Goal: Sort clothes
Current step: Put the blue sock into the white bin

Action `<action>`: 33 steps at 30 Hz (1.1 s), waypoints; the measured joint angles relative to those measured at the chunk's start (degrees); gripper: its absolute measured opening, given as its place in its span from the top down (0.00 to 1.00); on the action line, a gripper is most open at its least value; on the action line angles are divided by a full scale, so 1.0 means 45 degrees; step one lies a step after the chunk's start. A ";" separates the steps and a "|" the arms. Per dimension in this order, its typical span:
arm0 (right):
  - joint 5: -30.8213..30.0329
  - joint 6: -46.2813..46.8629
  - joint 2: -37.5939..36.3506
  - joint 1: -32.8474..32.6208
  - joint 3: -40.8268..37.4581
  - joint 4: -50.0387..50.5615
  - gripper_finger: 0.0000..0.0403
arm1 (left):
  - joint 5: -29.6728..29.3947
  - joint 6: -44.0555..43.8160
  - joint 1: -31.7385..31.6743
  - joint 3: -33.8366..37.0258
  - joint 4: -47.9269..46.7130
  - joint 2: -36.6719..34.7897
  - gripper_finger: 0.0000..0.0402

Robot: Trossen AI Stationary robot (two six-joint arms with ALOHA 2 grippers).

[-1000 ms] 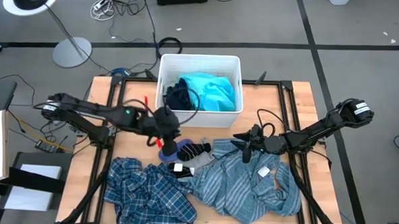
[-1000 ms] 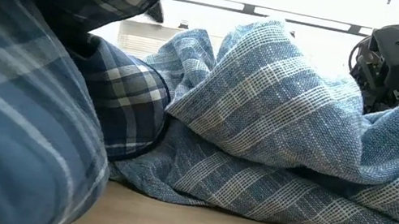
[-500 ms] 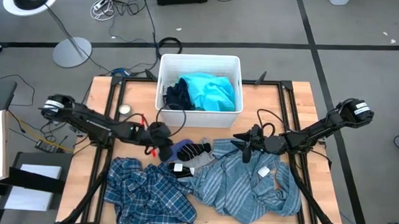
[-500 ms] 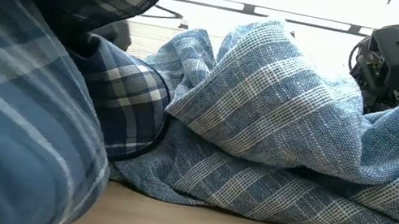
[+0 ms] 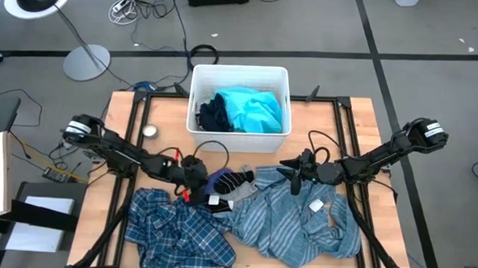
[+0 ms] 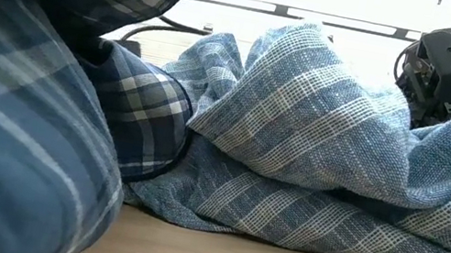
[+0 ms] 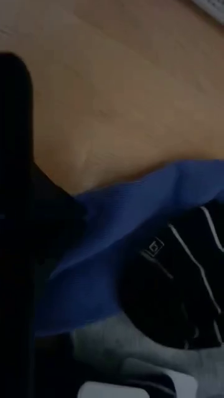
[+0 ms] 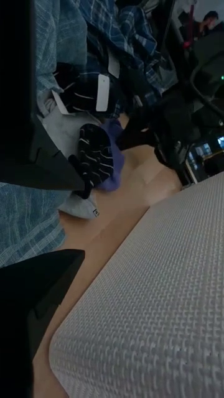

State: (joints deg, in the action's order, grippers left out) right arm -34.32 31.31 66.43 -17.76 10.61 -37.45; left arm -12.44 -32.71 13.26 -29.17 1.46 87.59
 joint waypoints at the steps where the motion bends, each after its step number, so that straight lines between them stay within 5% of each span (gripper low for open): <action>1: -0.0002 0.0000 0.0000 0.0000 0.0000 0.0000 0.59 | -0.0032 -0.0084 0.0011 -0.0230 -0.0401 0.0074 0.98; 6: -0.0007 0.0000 0.0000 0.0000 0.0000 0.0010 0.59 | -0.0566 0.0776 0.0101 -0.2309 -0.4602 -0.0485 0.99; 13: -0.0043 -0.0068 -0.0005 0.0005 0.0000 0.0051 0.59 | -0.2740 0.2212 -0.0152 -0.7943 -1.0951 -0.1338 1.00; 20: -0.0046 -0.0078 0.0000 0.0005 0.0000 0.0030 0.59 | -0.4036 0.5662 -0.1296 -1.2730 -1.1435 -0.1456 1.00; 26: -0.0046 -0.0088 0.0000 0.0005 0.0000 -0.0005 0.59 | -0.4172 0.7542 -0.3861 -1.4646 -1.0282 -0.1480 1.00; 33: -0.0046 -0.0216 0.0005 0.0005 0.0000 0.0000 0.59 | -0.1204 0.7079 -0.6562 -1.4605 -0.9963 -0.1430 0.95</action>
State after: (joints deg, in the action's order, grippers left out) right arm -34.52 30.34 66.46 -17.74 10.61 -37.45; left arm -17.85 -0.86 -16.27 -94.89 -43.38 81.15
